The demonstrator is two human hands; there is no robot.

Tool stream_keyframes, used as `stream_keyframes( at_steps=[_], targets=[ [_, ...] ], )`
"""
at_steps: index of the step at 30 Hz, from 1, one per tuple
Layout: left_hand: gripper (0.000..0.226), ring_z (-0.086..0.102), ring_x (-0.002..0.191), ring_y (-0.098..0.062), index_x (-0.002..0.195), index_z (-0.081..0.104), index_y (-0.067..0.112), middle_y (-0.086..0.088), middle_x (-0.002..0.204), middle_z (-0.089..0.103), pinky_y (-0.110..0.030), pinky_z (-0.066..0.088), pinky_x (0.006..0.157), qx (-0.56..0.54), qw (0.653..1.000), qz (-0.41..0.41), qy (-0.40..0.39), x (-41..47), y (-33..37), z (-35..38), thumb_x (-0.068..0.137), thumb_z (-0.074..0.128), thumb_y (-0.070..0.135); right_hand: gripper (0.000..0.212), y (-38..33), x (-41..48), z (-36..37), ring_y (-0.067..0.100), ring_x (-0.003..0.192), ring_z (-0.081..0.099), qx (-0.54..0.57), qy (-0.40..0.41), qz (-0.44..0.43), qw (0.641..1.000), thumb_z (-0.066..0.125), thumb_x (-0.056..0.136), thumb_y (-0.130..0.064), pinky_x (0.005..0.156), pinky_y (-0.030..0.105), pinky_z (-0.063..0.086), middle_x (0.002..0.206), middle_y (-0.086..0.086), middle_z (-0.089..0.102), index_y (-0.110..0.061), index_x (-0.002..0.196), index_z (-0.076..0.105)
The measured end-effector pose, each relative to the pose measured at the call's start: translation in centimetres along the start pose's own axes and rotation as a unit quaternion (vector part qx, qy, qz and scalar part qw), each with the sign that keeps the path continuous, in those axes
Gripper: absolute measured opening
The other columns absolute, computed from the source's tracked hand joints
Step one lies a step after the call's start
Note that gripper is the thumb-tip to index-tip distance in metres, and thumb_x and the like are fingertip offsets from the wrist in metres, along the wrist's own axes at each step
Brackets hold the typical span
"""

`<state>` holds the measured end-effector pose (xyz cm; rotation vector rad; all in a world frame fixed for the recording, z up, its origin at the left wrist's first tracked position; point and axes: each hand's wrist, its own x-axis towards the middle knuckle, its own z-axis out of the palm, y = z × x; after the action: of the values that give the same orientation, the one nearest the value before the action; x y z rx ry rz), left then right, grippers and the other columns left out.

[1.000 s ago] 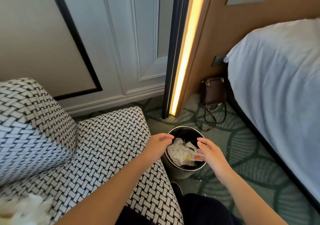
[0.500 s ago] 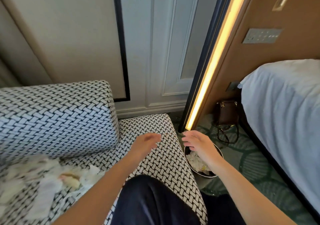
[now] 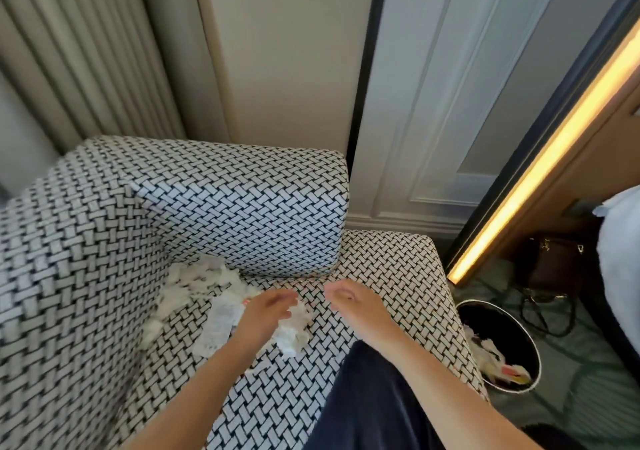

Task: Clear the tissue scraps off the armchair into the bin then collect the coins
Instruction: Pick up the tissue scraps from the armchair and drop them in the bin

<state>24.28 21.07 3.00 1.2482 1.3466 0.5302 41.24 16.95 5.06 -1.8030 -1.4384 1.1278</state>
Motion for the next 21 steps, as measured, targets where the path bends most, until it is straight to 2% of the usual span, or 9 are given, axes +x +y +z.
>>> stream_keyframes(
  at_steps=[4,7,9,11,14,16,18,20,21],
  targets=[
    [0.015,0.061,0.084,-0.007,0.101,0.064,0.019,0.001,0.105,0.066,-0.015,0.045,0.067,-0.009,0.999,-0.021,0.036,-1.3,-2.6,-2.4,0.093,0.052,0.015,0.029,1.0,1.9,4.3,0.002,0.105,0.052,-0.039,-0.021,0.0,0.999,0.046,0.098,-0.021,0.084,0.011,0.038,0.126,-0.004,0.058,-0.016,0.125,0.054],
    [0.015,0.061,0.087,-0.007,0.101,0.064,0.022,0.003,0.107,0.065,-0.02,0.045,0.072,-0.014,0.998,-0.044,0.049,-2.5,-4.4,-3.6,0.093,0.052,0.018,0.038,1.9,2.8,6.3,0.006,0.121,0.045,-0.116,-0.036,-0.033,0.992,0.048,0.096,-0.019,0.094,0.014,0.034,0.135,-0.004,0.05,-0.018,0.134,0.046],
    [0.013,0.062,0.088,-0.008,0.097,0.064,0.026,0.005,0.106,0.065,-0.023,0.045,0.077,-0.014,0.997,-0.056,0.052,-3.1,-5.3,-3.9,0.093,0.053,0.02,0.046,2.8,3.3,7.0,0.015,0.131,0.038,-0.181,-0.052,-0.052,0.981,0.047,0.097,-0.023,0.107,0.028,0.034,0.142,0.001,0.042,-0.029,0.142,0.036],
    [0.013,0.062,0.087,-0.007,0.094,0.064,0.026,0.006,0.104,0.065,-0.026,0.043,0.081,-0.014,0.995,-0.07,0.066,-3.7,-6.1,-4.2,0.093,0.053,0.021,0.051,3.7,3.9,7.7,0.028,0.138,0.028,-0.291,-0.097,-0.05,0.95,0.041,0.098,-0.034,0.108,0.046,0.035,0.149,0.011,0.028,-0.045,0.143,0.02],
    [0.012,0.063,0.087,-0.007,0.093,0.065,0.028,0.008,0.102,0.066,-0.022,0.042,0.07,-0.011,0.993,-0.081,0.08,-4.3,-7.1,-4.3,0.092,0.054,0.023,0.052,4.5,4.2,8.6,0.034,0.142,0.015,-0.406,-0.183,-0.051,0.894,0.034,0.098,-0.046,0.109,0.055,0.029,0.155,0.014,0.011,-0.055,0.141,0.007],
    [0.013,0.063,0.088,-0.007,0.098,0.065,0.027,0.011,0.102,0.066,-0.019,0.043,0.07,-0.004,0.993,-0.082,0.081,-4.7,-7.5,-4.2,0.093,0.053,0.025,0.051,4.7,4.1,9.0,0.032,0.144,0.008,-0.425,-0.213,-0.053,0.878,0.033,0.098,-0.046,0.112,0.057,0.021,0.158,0.009,0.005,-0.052,0.144,0.01],
    [0.016,0.062,0.09,-0.007,0.1,0.065,0.028,0.011,0.101,0.066,-0.024,0.045,0.081,-0.007,0.993,-0.087,0.081,-4.9,-7.7,-4.0,0.093,0.051,0.024,0.054,4.7,3.7,8.9,0.03,0.146,0.003,-0.425,-0.221,-0.059,0.876,0.034,0.098,-0.044,0.114,0.057,0.015,0.159,0.003,0.002,-0.043,0.147,0.012],
    [0.016,0.063,0.089,-0.007,0.1,0.065,0.029,0.012,0.101,0.067,-0.029,0.045,0.089,-0.007,0.992,-0.09,0.085,-5.2,-8.0,-3.8,0.093,0.051,0.025,0.055,4.9,3.6,8.8,0.025,0.146,0.011,-0.407,-0.21,-0.07,0.886,0.036,0.098,-0.042,0.115,0.054,0.019,0.159,-0.001,0.01,-0.032,0.149,0.017],
    [0.016,0.063,0.088,-0.007,0.099,0.066,0.029,0.013,0.102,0.067,-0.029,0.045,0.088,-0.007,0.992,-0.09,0.089,-5.2,-8.1,-3.7,0.093,0.051,0.025,0.054,4.9,3.6,8.7,0.022,0.143,0.022,-0.386,-0.195,-0.076,0.899,0.037,0.098,-0.041,0.113,0.051,0.026,0.157,-0.001,0.021,-0.028,0.148,0.023]
  ],
)
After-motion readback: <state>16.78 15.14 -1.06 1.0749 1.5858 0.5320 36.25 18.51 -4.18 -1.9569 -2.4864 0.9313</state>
